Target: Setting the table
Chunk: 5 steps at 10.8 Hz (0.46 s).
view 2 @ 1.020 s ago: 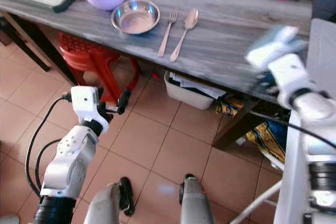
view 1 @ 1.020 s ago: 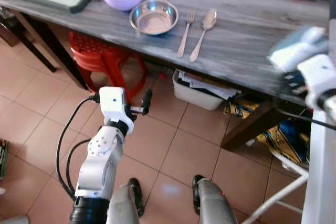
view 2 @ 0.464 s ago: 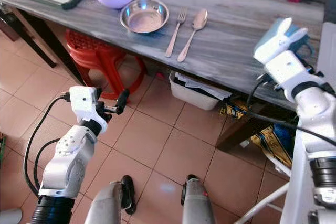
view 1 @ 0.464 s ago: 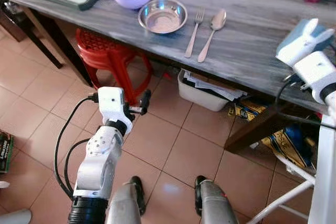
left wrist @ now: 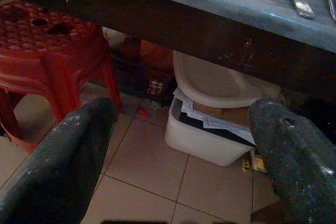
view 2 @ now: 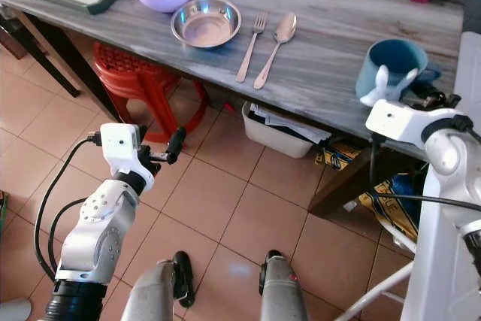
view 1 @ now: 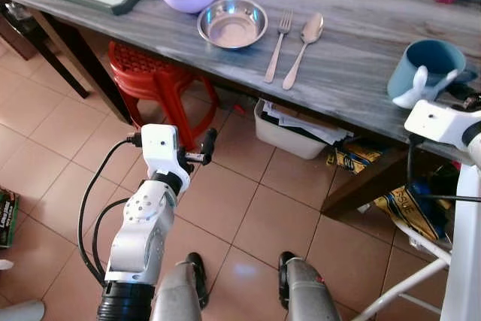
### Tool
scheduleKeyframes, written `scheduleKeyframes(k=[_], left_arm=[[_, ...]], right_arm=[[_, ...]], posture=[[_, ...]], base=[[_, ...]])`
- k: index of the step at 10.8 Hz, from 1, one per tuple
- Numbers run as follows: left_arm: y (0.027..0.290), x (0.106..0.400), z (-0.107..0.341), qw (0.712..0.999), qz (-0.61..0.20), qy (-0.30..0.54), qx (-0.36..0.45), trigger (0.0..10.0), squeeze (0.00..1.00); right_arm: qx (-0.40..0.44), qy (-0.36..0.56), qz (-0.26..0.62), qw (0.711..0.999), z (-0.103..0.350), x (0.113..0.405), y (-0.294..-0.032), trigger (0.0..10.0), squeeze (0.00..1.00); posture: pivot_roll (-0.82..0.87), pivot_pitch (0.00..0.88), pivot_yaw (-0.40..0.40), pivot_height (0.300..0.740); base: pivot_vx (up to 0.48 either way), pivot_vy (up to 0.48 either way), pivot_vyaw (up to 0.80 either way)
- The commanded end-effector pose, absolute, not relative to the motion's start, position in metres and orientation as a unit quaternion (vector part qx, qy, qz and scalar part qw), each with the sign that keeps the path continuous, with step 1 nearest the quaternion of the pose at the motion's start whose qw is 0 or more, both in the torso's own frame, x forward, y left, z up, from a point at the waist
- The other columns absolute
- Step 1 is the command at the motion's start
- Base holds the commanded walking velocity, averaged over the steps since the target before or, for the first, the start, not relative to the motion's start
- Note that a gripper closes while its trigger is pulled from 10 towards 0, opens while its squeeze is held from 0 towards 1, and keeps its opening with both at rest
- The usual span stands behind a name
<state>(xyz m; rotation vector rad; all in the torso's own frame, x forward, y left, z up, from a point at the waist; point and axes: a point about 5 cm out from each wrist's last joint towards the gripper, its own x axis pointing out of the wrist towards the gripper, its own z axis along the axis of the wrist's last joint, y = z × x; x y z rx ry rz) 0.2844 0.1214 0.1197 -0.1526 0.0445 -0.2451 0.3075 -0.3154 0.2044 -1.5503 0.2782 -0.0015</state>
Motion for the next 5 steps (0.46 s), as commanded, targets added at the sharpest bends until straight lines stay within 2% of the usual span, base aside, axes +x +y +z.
scheduleKeyframes(k=[1, 2, 3, 5], left_arm=[[0.1229, 0.2822, 0.1184, 0.989, -0.122, 0.026, -0.074, 10.0, 0.00], [0.1226, 0.2821, 0.1184, 0.989, -0.123, 0.026, -0.074, 10.0, 0.00], [0.1225, 0.2821, 0.1187, 0.989, -0.122, 0.026, -0.075, 10.0, 0.00], [0.1226, 0.2819, 0.1188, 0.989, -0.122, 0.026, -0.075, 10.0, 0.00]], right_arm=[[-0.664, 0.147, 0.022, 0.733, 0.2002, 0.3063, -0.3165, 10.0, 0.00], [-0.702, 0.132, -0.004, 0.700, 0.2067, 0.3085, -0.3196, 10.0, 0.00], [-0.709, 0.124, -0.006, 0.694, 0.2088, 0.3089, -0.3188, 10.0, 0.00], [-0.748, 0.115, 0.016, 0.654, 0.2055, 0.3068, -0.3157, 10.0, 0.00]], posture=[[-0.11, 0.256, 0.059, 0.740], [-0.11, 0.257, 0.058, 0.740], [-0.11, 0.257, 0.057, 0.740], [-0.11, 0.260, 0.057, 0.740]], base=[[0.000, 0.000, 0.00], [0.000, 0.000, 0.00], [0.000, 0.000, 0.00], [0.000, 0.000, 0.00]])
